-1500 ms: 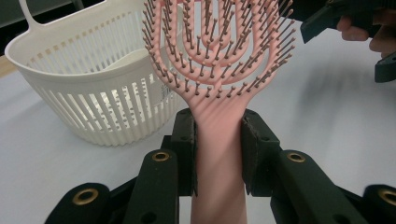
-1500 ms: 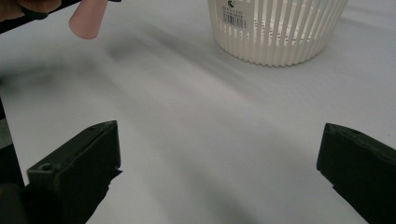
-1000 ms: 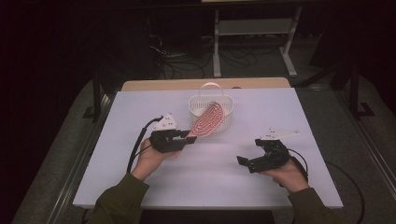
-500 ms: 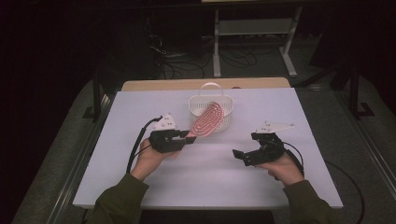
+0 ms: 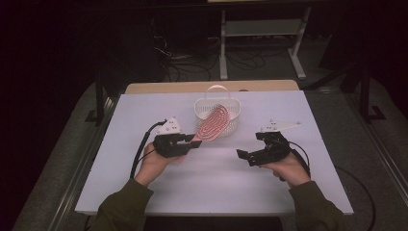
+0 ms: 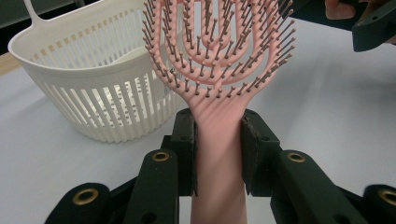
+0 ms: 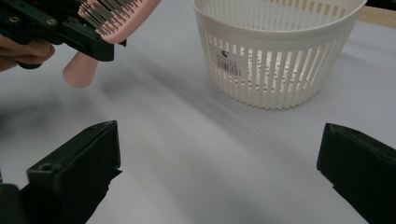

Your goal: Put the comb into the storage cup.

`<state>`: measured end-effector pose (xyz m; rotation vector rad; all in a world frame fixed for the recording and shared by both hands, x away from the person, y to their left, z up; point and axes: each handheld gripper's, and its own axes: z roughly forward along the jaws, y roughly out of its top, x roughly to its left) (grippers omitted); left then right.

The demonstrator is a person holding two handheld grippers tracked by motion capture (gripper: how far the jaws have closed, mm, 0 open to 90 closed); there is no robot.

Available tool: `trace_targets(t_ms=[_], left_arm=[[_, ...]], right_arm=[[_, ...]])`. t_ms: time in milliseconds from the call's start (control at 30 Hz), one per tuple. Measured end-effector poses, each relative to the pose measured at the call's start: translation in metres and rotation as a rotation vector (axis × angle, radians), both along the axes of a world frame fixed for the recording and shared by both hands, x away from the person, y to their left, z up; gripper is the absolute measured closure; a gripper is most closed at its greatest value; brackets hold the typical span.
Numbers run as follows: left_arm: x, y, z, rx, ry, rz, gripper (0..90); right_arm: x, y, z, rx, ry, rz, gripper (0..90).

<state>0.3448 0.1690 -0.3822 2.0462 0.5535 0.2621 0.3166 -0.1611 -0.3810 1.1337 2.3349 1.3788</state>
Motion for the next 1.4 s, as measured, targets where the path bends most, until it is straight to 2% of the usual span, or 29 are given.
trace_targets(t_ms=[667, 1400], left_arm=[[-0.001, 0.000, -0.001, -0.003, -0.009, 0.000, 70.2], [-0.001, 0.000, -0.002, 0.000, -0.014, 0.005, 70.2]], right_arm=[[0.012, 0.013, 0.010, 0.031, 0.000, 0.029, 0.0], [0.030, 0.033, 0.028, 0.077, -0.033, 0.066, 0.0]])
